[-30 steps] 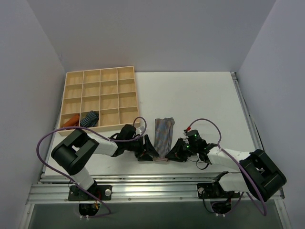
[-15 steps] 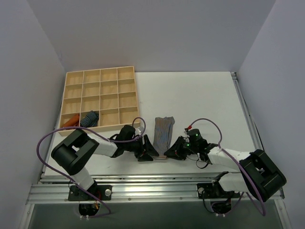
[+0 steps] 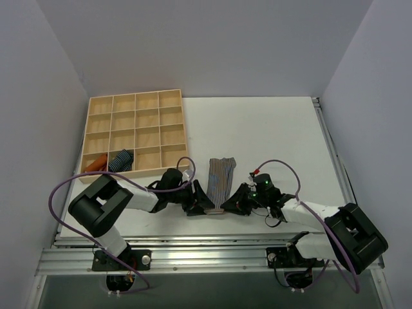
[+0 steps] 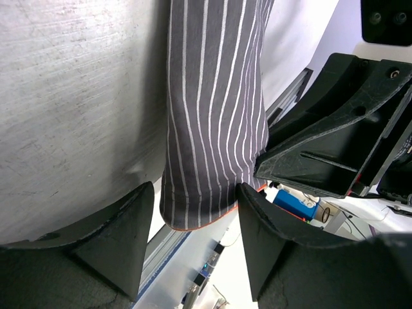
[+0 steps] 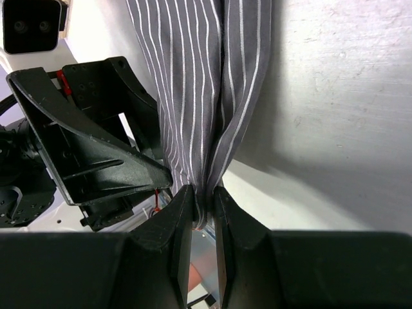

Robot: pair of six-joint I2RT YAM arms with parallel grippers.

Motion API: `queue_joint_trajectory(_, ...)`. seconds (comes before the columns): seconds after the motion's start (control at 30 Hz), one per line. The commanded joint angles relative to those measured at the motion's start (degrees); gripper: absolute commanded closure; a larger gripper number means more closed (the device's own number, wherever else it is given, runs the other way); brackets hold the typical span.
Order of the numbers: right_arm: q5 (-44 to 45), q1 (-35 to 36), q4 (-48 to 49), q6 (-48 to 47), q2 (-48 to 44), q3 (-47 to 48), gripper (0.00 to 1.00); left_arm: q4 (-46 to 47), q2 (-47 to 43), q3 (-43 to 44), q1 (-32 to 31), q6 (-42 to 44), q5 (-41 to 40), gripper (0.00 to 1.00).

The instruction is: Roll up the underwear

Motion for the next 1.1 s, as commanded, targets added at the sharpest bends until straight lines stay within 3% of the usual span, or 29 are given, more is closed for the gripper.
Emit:
queue_joint_trajectory(0.0, -1.48, -0.26, 1.18, 0.88, -1.98, -0.65, 1.00, 2.36, -1.99, 0.47, 0.06, -0.54, -1.32, 0.38)
queue_joint_trajectory(0.37, -1.13, -0.26, 1.62, 1.94, -2.51, -1.62, 1.00, 4.38, -2.43, 0.82, 0.06, -1.85, -1.23, 0.58)
queue_joint_trajectory(0.6, -0.17, -0.26, 1.27, 2.55, -2.69, -2.50, 1.00, 4.21, -3.31, 1.09, 0.24, -2.21, -0.79, 0.74)
queue_joint_trajectory(0.63, 0.10, -0.26, 0.57, 2.03, -2.95, -2.50, 1.00, 3.86, -3.48, 1.09, 0.24, -2.12, -0.71, 0.80)
queue_joint_trajectory(0.7, 2.02, -0.26, -3.02, -0.25, -4.00, -0.66, 0.92, 3.42, -3.57, 1.09, 0.24, -1.77, -0.53, 0.88)
queue_joint_trajectory(0.83, 10.17, 0.53, -26.25, -12.63, -6.11, 8.47, 0.80, -3.32, -2.87, 3.02, 0.42, 1.82, 0.26, 0.98)
queue_joint_trajectory(0.93, 18.34, 2.81, -37.27, -19.41, -7.87, 15.24, 0.69, -6.49, -2.34, 3.99, 0.68, 3.23, 1.31, 0.98)
queue_joint_trajectory(0.97, 20.47, 3.51, -38.88, -21.16, -8.22, 16.65, 0.62, -7.90, -2.25, 4.95, 0.85, 3.85, 1.84, 0.98)
queue_joint_trajectory(1.07, 28.79, 8.78, -42.49, -23.37, -7.61, 21.57, 0.54, -13.27, -1.90, 7.06, 1.03, 6.22, 2.54, 0.98)
